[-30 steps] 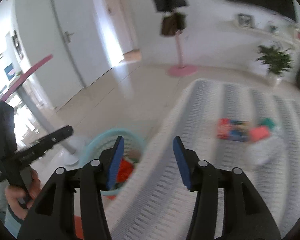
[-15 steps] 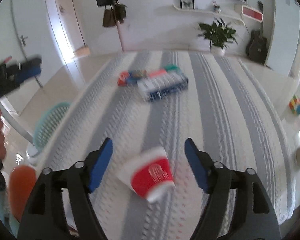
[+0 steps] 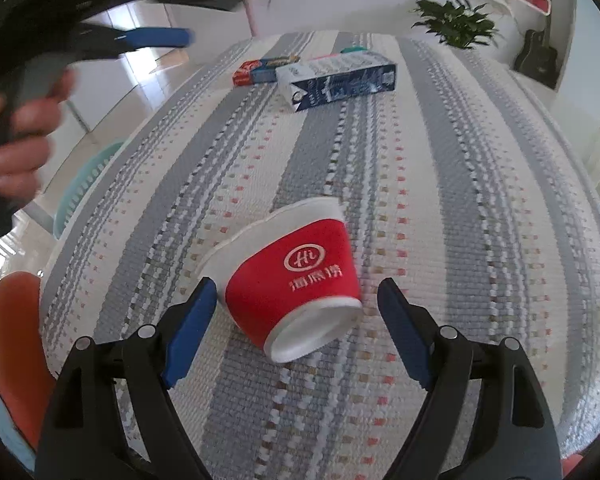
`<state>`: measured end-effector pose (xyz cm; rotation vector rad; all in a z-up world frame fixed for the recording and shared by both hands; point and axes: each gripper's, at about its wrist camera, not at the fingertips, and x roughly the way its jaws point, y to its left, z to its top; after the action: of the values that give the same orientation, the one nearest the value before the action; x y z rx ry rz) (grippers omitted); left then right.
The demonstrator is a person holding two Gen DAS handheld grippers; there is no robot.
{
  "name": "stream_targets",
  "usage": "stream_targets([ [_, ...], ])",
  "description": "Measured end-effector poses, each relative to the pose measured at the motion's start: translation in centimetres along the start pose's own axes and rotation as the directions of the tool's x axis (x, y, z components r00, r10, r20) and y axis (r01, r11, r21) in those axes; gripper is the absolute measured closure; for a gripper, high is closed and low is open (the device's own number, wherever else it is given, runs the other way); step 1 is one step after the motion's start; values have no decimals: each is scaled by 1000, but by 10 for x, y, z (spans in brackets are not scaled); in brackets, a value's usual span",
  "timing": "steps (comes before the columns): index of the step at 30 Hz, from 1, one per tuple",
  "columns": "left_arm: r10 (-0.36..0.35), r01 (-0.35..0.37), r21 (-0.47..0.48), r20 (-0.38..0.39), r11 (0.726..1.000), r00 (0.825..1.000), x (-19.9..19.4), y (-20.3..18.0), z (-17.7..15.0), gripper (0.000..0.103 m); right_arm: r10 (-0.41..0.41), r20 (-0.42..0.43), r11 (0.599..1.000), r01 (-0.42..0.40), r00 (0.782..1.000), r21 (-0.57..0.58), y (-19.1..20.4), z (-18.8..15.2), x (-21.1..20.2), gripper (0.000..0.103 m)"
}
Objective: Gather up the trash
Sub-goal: 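Grasp the red paper cup with the right tool while the left grasps the white carton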
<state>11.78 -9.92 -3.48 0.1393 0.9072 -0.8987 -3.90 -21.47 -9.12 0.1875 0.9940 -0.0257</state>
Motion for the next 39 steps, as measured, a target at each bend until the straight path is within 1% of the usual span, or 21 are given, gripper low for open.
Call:
stream_targets([
  [1, 4, -4, 2, -9, 1000, 1000, 12, 1, 5, 28, -8, -4, 1000, 8, 1000, 0, 0, 0, 2, 25],
  [2, 4, -4, -1, -14, 1000, 1000, 21, 3, 9, 28, -17, -5, 1000, 17, 1000, 1, -2, 0, 4, 29],
  [3, 3, -3, -5, -21, 1000, 1000, 29, 5, 14, 28, -10, -9, 1000, 11, 1000, 7, -4, 0, 6, 36],
  [4, 2, -2, -5, -33, 1000, 999, 39, 6, 19, 28, -6, -13, 1000, 6, 1000, 16, -7, 1, 8, 38],
  [6, 3, -3, 9, -49, 1000, 999, 55, 5, 26, 28, -7, -7, 999, 8, 1000, 38, -15, 3, 8, 38],
  [8, 25, -22, 33, -73, 999, 997, 76, 4, 32, 28, -25, 2, 998, 24, 1000, 64, -24, 9, 9, 39],
  [12, 57, -50, 67, -120, 997, 991, 109, 3, 39, 28, -36, 28, 992, 32, 999, 124, -50, 24, 7, 39],
  [13, 88, -77, 100, -111, 992, 990, 115, 1, 40, 24, -37, 32, 991, 32, 999, 132, -54, 28, 7, 39],
  [14, 104, -90, 125, -110, 988, 988, 119, -1, 41, 23, -32, 37, 989, 27, 999, 142, -60, 32, 6, 39],
  [16, 93, -72, 142, -152, 987, 984, 130, -1, 43, 23, -34, 49, 989, 26, 998, 148, -68, 37, 4, 39],
  [18, 109, -81, 164, -166, 983, 980, 138, -3, 43, 24, -44, 62, 989, 35, 997, 147, -72, 42, 2, 39],
  [20, 125, -93, 181, -176, 979, 976, 142, -5, 42, 30, -41, 73, 988, 29, 996, 152, -77, 46, 1, 41],
  [21, 136, -101, 185, -189, 977, 972, 146, -5, 41, 33, -43, 73, 988, 32, 996, 152, -79, 48, 1, 45],
  [23, 157, -120, 189, -198, 975, 968, 150, -7, 40, 40, -37, 67, 988, 27, 997, 153, -82, 50, 4, 48],
  [26, 172, -138, 171, -205, 976, 964, 148, -9, 37, 48, -12, 49, 986, 3, 999, 168, -84, 49, 10, 48],
  [28, 155, -130, 129, -216, 983, 964, 139, -8, 30, 50, 7, 46, 982, -15, 999, 186, -86, 47, 11, 48],
  [30, 129, -113, 83, -220, 990, 967, 121, -4, 17, 51, 20, 44, 978, -29, 999, 205, -87, 45, 11, 48],
  [33, 111, -102, 54, -193, 993, 975, 94, -4, -4, 51, 42, 40, 973, -50, 998, 227, -88, 42, 13, 47],
  [35, 100, -99, 17, -172, 995, 980, 69, 0, -21, 51, 57, 34, 968, -64, 998, 244, -87, 39, 15, 47],
  [39, 80, -86, -47, -127, 995, 989, 34, 10, -44, 51, 71, 42, 955, -80, 997, 285, -88, 36, 18, 46],
])
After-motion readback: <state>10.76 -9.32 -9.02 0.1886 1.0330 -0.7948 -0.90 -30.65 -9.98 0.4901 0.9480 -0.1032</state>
